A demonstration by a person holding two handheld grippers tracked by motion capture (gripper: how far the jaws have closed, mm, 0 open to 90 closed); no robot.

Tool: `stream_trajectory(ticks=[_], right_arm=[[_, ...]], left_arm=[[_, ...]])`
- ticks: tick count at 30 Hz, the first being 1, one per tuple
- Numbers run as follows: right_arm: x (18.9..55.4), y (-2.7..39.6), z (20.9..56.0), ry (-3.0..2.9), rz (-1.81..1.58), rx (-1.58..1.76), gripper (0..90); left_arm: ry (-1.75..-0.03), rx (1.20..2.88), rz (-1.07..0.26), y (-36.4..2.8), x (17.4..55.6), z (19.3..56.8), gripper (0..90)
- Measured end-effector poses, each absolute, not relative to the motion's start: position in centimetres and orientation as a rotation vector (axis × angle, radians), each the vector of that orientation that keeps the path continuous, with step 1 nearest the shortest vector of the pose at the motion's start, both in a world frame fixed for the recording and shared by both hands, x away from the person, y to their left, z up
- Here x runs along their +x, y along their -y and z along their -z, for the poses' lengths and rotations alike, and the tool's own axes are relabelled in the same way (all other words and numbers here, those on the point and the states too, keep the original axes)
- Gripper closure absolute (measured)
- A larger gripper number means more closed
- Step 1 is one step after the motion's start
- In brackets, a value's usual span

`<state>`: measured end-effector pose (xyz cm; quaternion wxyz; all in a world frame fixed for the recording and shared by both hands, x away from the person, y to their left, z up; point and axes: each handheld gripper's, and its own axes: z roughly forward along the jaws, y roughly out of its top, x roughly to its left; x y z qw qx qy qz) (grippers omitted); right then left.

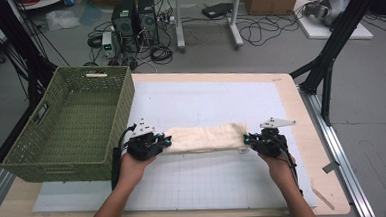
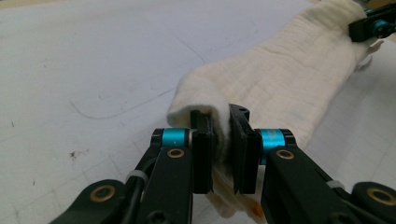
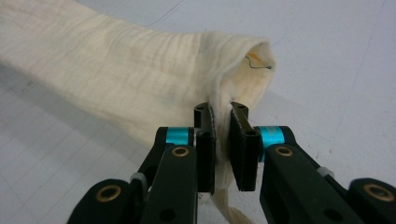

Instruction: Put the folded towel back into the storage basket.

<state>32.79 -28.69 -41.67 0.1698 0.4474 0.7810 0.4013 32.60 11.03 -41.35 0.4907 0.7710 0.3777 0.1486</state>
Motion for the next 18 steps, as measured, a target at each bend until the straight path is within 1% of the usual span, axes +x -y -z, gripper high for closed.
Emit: stream_trajectory(ticks=[10, 18], right_arm=[[34.1, 28.3, 40.2, -2.205, -1.152, 1.217, 82.3], [35.3, 27.7, 38.7, -2.219, -1.154, 1.152, 82.3]], left_arm=[[-0.918, 1.812, -0.405, -11.4, 31.8, 39.8, 80.1], [-0.910, 1.792, -0.483, -11.7, 30.9, 38.2, 80.1]])
